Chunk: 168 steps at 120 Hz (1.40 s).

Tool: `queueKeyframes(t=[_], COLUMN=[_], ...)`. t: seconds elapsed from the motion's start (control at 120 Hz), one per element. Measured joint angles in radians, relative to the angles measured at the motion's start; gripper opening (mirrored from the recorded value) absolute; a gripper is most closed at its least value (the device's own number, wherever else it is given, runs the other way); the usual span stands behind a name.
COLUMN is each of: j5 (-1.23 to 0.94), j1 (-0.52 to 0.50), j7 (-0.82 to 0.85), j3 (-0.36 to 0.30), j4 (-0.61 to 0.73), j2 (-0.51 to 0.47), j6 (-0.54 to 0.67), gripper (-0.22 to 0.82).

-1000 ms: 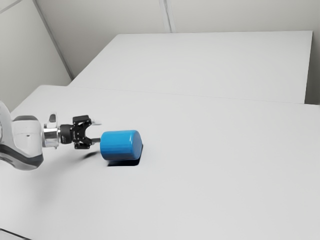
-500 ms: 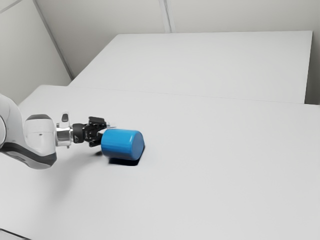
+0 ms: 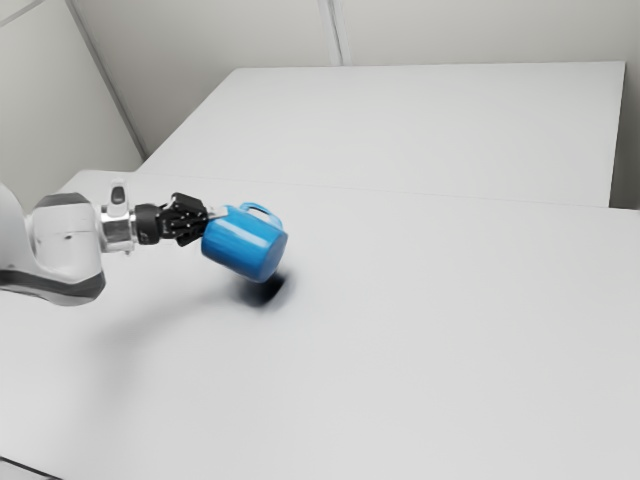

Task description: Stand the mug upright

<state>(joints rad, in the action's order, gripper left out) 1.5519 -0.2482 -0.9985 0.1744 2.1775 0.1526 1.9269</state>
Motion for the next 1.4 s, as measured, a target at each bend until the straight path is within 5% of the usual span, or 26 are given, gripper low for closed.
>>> queueKeyframes(t=[0.158, 0.35, 0.525, 1.033, 1.233, 1.4], j5=[-0.239, -0.884, -1.307, -1.473, -1.459, -1.459], j1=[0.001, 0.006, 0.013, 0.047, 0.046, 0.045], j7=[0.003, 0.098, 0.274, 0.731, 0.821, 0.874], j3=[-0.089, -0.177, -0.230, -0.247, -0.248, -0.248], j4=[-0.121, -0.298, -0.315, -0.188, -0.182, -0.204], j2=[-0.033, -0.018, 0.003, 0.058, 0.050, 0.020], j6=[0.092, 0.218, 0.333, 0.575, 0.590, 0.592], gripper=[-0.18, -0.18, -0.18, -0.19, 0.25, 0.44])
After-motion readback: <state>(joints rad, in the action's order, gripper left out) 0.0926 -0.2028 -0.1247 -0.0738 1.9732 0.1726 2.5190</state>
